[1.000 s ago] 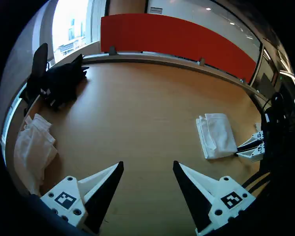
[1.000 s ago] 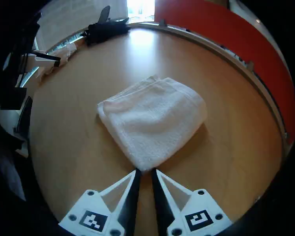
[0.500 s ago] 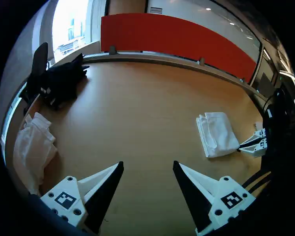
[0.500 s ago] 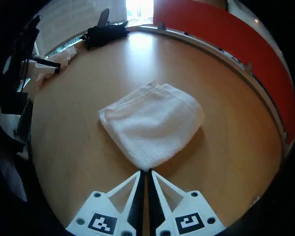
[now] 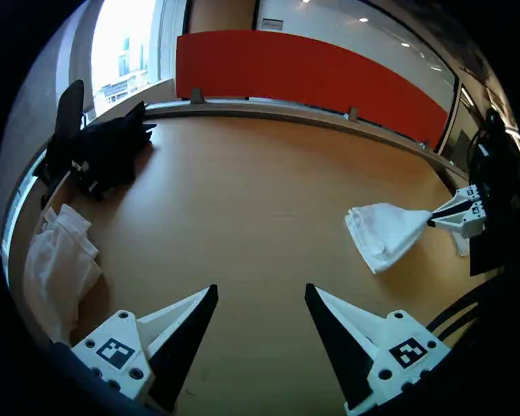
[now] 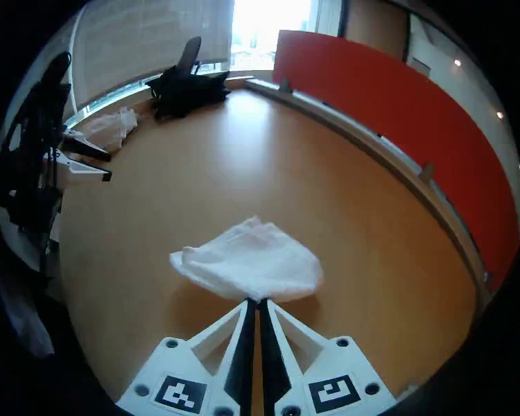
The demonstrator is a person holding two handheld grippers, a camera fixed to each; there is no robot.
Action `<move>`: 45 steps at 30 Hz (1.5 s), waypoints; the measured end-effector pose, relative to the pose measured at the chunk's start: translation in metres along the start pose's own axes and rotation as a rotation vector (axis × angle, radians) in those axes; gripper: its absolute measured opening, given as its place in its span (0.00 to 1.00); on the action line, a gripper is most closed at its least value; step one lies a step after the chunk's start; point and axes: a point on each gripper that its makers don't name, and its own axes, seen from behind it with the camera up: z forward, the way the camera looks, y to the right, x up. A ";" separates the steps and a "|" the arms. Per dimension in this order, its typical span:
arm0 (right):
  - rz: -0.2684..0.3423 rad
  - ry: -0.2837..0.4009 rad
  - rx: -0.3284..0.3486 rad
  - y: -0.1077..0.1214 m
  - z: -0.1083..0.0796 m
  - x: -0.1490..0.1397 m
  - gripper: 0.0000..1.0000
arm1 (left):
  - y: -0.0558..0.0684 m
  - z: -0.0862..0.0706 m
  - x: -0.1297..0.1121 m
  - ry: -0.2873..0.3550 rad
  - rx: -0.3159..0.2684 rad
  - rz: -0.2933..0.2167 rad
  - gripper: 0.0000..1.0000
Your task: Fold towel
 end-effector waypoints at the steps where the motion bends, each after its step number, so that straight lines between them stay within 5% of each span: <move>1: -0.009 0.008 -0.003 0.002 -0.003 0.007 0.04 | 0.001 0.000 0.001 0.004 -0.002 -0.002 0.93; 15: -0.085 0.109 -0.027 0.030 -0.048 0.079 0.04 | 0.010 -0.007 0.023 0.056 -0.031 -0.005 0.93; 32: -0.050 0.083 -0.095 0.091 -0.091 0.050 0.04 | 0.019 -0.008 0.034 0.067 -0.040 0.026 0.93; 45: -0.008 0.023 -0.155 0.158 -0.130 -0.003 0.04 | 0.026 -0.009 0.036 0.063 -0.033 0.034 0.93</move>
